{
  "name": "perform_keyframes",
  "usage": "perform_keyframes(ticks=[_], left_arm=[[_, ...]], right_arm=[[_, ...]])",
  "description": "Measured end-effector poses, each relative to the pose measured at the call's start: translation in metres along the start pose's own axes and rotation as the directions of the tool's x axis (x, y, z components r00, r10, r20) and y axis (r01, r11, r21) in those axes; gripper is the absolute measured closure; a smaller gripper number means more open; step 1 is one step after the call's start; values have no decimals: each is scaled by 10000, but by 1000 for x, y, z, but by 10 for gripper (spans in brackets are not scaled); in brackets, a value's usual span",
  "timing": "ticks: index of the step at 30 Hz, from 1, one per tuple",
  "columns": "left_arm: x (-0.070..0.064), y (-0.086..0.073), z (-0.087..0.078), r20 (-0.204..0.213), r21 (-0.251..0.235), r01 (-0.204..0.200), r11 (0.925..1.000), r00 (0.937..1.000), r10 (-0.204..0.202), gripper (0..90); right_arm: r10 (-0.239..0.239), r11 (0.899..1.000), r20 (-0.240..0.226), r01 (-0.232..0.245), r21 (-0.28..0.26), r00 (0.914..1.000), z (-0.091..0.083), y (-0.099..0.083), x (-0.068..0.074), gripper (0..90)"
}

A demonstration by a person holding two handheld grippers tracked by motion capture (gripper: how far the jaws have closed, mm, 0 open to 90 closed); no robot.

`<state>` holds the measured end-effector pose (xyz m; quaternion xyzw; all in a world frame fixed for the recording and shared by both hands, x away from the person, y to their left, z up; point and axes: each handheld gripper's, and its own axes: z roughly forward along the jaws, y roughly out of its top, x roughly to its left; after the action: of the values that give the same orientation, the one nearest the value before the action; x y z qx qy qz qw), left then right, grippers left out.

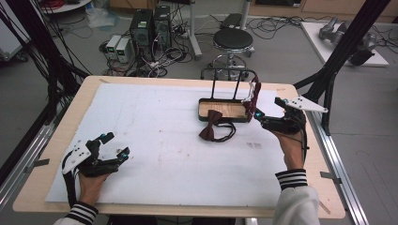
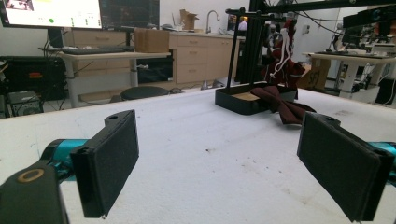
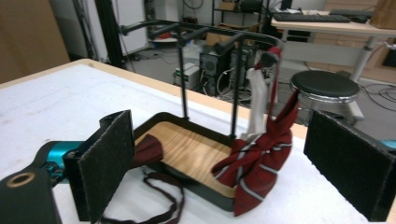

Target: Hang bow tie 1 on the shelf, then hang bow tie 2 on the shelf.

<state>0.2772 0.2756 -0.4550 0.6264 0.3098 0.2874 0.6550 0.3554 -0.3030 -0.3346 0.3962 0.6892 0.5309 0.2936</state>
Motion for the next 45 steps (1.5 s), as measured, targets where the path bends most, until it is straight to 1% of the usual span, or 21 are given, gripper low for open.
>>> perform_keyframes(ticks=[5,8,9,12,14,18,21,25,30,31,33,34,37,42,45], left_arm=[[0,0,0,-7,4,-5,10000,10000,5,131],[0,0,0,4,3,10,10000,10000,-10,131],[0,0,0,3,1,13,10000,10000,-13,131],[0,0,0,5,-10,14,10000,10000,-14,131],[0,0,0,5,-15,15,10000,10000,-15,131],[0,0,0,8,-31,20,10000,10000,-20,131],[0,0,0,21,-54,84,9999,10000,-84,131],[0,0,0,27,-51,70,10000,10000,-69,131],[0,0,-1,18,-68,94,9999,10000,-94,131],[0,0,-1,18,-64,88,9999,10000,-88,131],[0,0,-1,15,-76,93,9999,10000,-93,131],[1,0,-1,9,-73,72,9999,10000,-72,131],[1,0,-1,14,-76,66,9999,10000,-66,131],[1,0,-1,13,-77,75,9999,10000,-74,131],[1,0,-1,21,-82,81,9999,10000,-81,131]], right_arm=[[-77,9999,-202,75,-110,9998,-5,-6,13,81],[-134,9997,-345,128,-189,9993,-7,-13,22,82],[-81,9997,-413,72,-227,9991,-9,-17,27,81],[-161,9996,-461,150,-235,9988,-10,-22,33,82],[-30,9995,-500,14,-321,9987,-12,-26,37,81],[94,9995,-499,-110,-305,9987,-14,-33,39,82],[105,9993,-525,-124,-351,9986,-14,-36,40,81],[185,9991,-527,-205,-373,9984,-15,-39,43,81],[105,9991,-687,-133,-407,9976,-15,-38,47,81],[60,9992,-669,-88,-402,9977,-15,-38,48,81],[146,9992,-692,-171,-366,9975,-15,-38,49,81],[76,9992,-692,-104,-397,9976,-15,-38,49,81],[124,9992,-702,-150,-373,9975,-14,-38,50,81],[57,9994,-730,-82,-346,9973,-12,-38,50,81],[121,9993,-732,-146,-338,9972,-11,-37,51,81]])
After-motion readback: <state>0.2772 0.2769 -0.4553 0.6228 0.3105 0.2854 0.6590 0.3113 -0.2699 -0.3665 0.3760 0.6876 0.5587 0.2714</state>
